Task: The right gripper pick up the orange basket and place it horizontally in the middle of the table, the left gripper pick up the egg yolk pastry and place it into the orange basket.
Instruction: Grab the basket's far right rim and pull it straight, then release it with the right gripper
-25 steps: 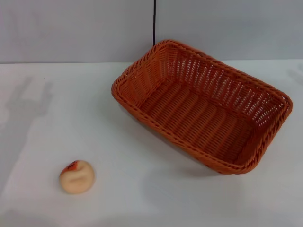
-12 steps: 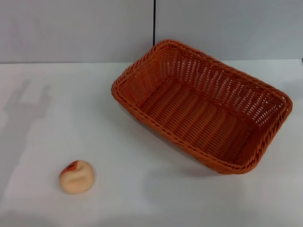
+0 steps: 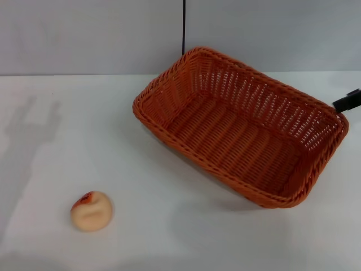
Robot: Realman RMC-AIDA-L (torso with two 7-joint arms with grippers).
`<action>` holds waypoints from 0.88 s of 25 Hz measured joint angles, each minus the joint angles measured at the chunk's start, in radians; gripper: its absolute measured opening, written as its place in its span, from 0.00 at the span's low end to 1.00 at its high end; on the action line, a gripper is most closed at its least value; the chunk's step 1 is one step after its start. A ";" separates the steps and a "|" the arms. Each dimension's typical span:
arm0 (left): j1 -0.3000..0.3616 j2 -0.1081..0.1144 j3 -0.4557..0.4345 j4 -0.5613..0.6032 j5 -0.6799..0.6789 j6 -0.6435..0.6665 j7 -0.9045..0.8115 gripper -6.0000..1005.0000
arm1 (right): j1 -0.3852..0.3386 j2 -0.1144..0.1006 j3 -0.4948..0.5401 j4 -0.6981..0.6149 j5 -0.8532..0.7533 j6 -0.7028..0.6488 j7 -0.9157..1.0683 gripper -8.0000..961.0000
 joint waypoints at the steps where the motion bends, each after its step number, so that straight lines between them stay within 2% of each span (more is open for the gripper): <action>1: -0.001 0.000 0.001 0.000 0.000 0.001 0.000 0.64 | 0.002 0.016 -0.005 -0.004 0.000 0.013 -0.003 0.44; 5: -0.003 0.000 0.005 0.000 0.002 0.003 0.000 0.64 | 0.004 0.026 -0.012 0.005 0.001 0.023 -0.005 0.43; 12: 0.000 0.000 0.001 0.001 0.004 0.008 -0.002 0.64 | 0.016 0.027 -0.058 0.090 -0.002 0.053 -0.006 0.42; 22: -0.001 0.000 -0.002 0.001 0.002 0.015 -0.004 0.64 | 0.010 0.030 -0.071 0.088 -0.002 0.069 -0.010 0.39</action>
